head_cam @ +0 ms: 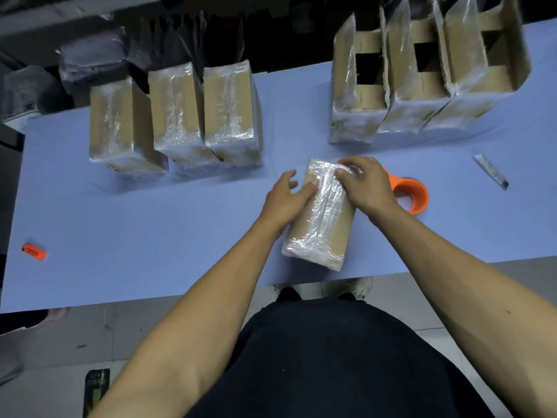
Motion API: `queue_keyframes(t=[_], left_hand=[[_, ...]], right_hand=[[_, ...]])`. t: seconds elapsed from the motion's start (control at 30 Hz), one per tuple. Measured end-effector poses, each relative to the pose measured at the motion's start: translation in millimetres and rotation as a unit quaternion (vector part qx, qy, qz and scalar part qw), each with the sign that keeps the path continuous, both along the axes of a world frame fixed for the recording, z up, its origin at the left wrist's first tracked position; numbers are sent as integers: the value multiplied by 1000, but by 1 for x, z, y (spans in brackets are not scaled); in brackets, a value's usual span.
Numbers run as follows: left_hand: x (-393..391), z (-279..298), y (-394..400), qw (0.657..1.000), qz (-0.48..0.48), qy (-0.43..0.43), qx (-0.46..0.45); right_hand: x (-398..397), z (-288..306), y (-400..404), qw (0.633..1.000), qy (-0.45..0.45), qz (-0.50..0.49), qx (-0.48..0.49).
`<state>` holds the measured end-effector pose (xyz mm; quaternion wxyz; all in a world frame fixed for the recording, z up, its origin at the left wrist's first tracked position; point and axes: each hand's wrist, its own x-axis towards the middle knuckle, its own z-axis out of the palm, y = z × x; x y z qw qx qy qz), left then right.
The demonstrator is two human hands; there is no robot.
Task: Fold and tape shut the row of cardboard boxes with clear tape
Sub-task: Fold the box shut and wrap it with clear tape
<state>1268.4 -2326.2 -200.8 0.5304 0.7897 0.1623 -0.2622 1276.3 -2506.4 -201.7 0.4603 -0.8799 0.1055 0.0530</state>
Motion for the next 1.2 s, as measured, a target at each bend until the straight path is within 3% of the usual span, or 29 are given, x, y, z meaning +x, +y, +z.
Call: queue_keyframes(t=[0.1,0.17,0.23,0.33,0.4,0.53,0.77,0.93,1.03,1.1,1.2], left_hand=[[22,-4,-19,998,-10,-27,-53],[28,-9,-23,997,-32,-39,-62],[24,-13,-23,996,-24,-48,-71],[17,-18,-22,995,-18,-55,-85],[13,-20,-21,995,-19,-51,-86],[4,-21,-11,996,-33,-41,-67],[10,-9,-11,998,-47,-30,-23],[27,25,-35,984,-32,-170,32],[42,58,-54,991,11,-123,-60],[48,74,-59,987,-2,-60,-149],[48,86,-58,978,-42,-57,-194]], right_hand=[[-2,1,-9,1000,8,13,-1],[-8,-4,-25,998,36,-56,-14],[-15,-14,-44,988,84,-98,-86],[-29,-27,-56,971,165,-64,-158],[-34,-32,-56,970,168,-55,-164],[-36,-27,-60,972,108,-67,-195],[-25,8,-70,986,30,-66,-147],[-19,31,-71,978,-31,-40,-201],[-17,43,-70,981,-75,-24,-177],[-17,49,-70,982,-94,-1,-166],[-16,58,-71,984,-112,19,-141]])
